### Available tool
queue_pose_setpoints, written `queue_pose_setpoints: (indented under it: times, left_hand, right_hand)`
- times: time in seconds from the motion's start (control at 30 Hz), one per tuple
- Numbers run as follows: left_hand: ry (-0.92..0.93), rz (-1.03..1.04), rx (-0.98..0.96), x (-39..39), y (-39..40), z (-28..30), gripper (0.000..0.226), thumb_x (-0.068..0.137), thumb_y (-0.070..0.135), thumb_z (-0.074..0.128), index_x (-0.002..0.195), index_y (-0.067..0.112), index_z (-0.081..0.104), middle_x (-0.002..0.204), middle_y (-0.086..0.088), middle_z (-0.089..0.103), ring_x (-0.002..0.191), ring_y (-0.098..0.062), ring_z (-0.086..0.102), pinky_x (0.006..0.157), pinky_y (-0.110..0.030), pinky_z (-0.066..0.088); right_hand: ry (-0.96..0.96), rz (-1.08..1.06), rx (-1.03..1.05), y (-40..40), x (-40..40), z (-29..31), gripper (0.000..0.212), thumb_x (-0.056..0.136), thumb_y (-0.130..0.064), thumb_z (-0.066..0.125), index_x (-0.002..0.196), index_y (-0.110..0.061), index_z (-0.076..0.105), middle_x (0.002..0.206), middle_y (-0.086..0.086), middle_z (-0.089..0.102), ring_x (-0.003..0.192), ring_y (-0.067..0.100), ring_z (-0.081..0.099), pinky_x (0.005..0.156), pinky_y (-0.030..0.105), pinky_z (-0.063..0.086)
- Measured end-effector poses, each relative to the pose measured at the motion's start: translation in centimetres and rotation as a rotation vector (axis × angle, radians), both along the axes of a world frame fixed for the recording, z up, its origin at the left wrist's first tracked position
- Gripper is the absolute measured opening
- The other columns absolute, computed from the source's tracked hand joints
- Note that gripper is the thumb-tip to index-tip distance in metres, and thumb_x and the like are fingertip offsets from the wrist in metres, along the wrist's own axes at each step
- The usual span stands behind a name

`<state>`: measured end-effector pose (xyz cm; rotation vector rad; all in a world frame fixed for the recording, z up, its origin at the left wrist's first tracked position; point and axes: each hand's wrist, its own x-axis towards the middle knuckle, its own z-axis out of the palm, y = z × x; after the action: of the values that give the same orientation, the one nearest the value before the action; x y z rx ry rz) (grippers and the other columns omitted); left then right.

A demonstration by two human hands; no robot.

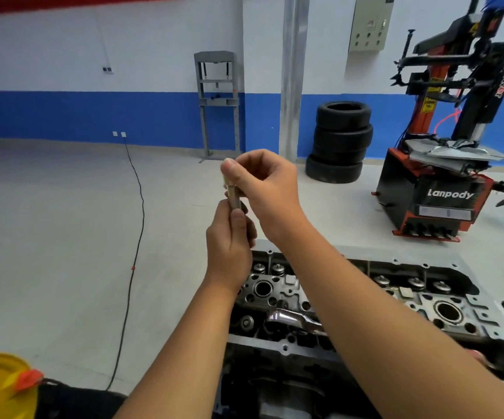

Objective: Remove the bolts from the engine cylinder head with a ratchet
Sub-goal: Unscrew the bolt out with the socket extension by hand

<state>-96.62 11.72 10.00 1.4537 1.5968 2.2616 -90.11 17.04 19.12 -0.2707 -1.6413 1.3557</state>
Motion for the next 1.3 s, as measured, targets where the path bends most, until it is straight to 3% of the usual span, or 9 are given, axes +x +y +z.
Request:
queue_pose_setpoints:
  times: [0.17,0.23,0.43,0.53,0.6,0.8,0.9,1.07,1.3]
  left_hand:
    - [0.055,0.164,-0.065,-0.5,0.1,-0.1,0.037,0.106,0.046,0.045,0.128,0.021,0.06,0.09,0.01,0.072,0.073,-0.015,0.07,0.059,-0.03,0.053]
    - [0.042,0.221,-0.074,-0.4,0.0,0.1,0.036,0.104,0.044,0.048,0.124,0.018,0.062,0.09,0.016,0.072,0.075,-0.008,0.07,0.06,-0.017,0.049]
    - [-0.043,0.19,-0.256,0.0,-1.3,0.7,0.02,0.106,0.041,0.047,0.102,0.031,0.064,0.078,0.009,0.07,0.067,-0.007,0.065,0.06,-0.034,0.051]
    - [-0.043,0.119,-0.301,-0.1,-2.7,0.2,0.031,0.109,0.019,0.048,0.104,0.045,0.064,0.09,0.01,0.073,0.079,-0.001,0.068,0.066,-0.022,0.054]
    - [-0.058,0.176,-0.288,-0.1,-3.2,-0.4,0.033,0.106,0.016,0.055,0.099,0.047,0.066,0.091,0.014,0.074,0.081,-0.006,0.071,0.071,-0.032,0.057]
    - [-0.229,0.219,-0.17,0.5,-3.8,-0.9,0.027,0.074,0.053,0.074,0.1,0.051,0.076,0.096,0.016,0.08,0.093,-0.007,0.077,0.085,-0.043,0.062]
    - [-0.245,0.189,-0.203,1.2,-4.0,-0.8,0.02,0.088,0.053,0.065,0.106,0.051,0.073,0.099,0.013,0.08,0.096,-0.014,0.076,0.089,-0.053,0.061]
    - [-0.123,0.215,-0.3,1.4,-3.8,-0.9,0.041,0.104,0.009,0.056,0.125,0.043,0.066,0.106,0.024,0.071,0.104,-0.013,0.07,0.084,-0.022,0.051]
    - [-0.015,0.386,-0.311,1.6,-3.5,-0.5,0.022,0.094,0.017,0.076,0.11,0.03,0.07,0.085,0.018,0.071,0.081,0.01,0.066,0.063,-0.001,0.044]
  right_hand:
    - [0.098,0.158,-0.119,-0.2,-0.8,-1.5,0.014,0.092,-0.011,0.078,0.098,-0.003,0.069,0.084,0.012,0.073,0.071,0.022,0.073,0.072,0.034,0.061]
    - [0.077,0.198,-0.145,-0.3,-1.1,-1.5,0.015,0.099,-0.016,0.07,0.099,-0.001,0.068,0.085,0.012,0.074,0.071,0.023,0.071,0.071,0.035,0.06]
    - [-0.011,0.291,-0.128,-0.6,-1.0,-1.3,0.03,0.11,-0.03,0.048,0.102,-0.009,0.068,0.078,0.008,0.07,0.065,0.021,0.065,0.066,0.03,0.056]
    - [-0.012,0.312,-0.145,-0.8,-0.6,-1.7,0.02,0.106,-0.034,0.055,0.099,-0.016,0.062,0.078,0.01,0.071,0.064,0.024,0.065,0.06,0.031,0.054]
    - [-0.003,0.346,-0.161,-1.1,-0.4,-2.2,0.019,0.097,-0.037,0.064,0.097,-0.019,0.059,0.078,0.009,0.073,0.064,0.025,0.066,0.062,0.033,0.055]
    - [-0.03,0.377,-0.137,-1.2,0.0,-2.9,0.017,0.09,-0.006,0.078,0.09,-0.014,0.064,0.08,0.009,0.073,0.073,0.028,0.068,0.07,0.032,0.06]
    - [-0.08,0.372,-0.141,-1.5,0.2,-2.7,0.016,0.091,0.0,0.076,0.088,-0.009,0.063,0.079,0.012,0.072,0.064,0.024,0.067,0.067,0.032,0.059]
    - [-0.078,0.396,-0.198,-1.1,0.9,-2.0,0.005,0.097,-0.003,0.069,0.096,-0.002,0.065,0.09,0.02,0.073,0.07,0.027,0.068,0.071,0.034,0.059]
    - [-0.05,0.197,-0.185,-0.3,0.2,-2.6,0.01,0.09,-0.017,0.081,0.093,-0.01,0.075,0.084,0.008,0.077,0.07,0.017,0.072,0.071,0.029,0.061]
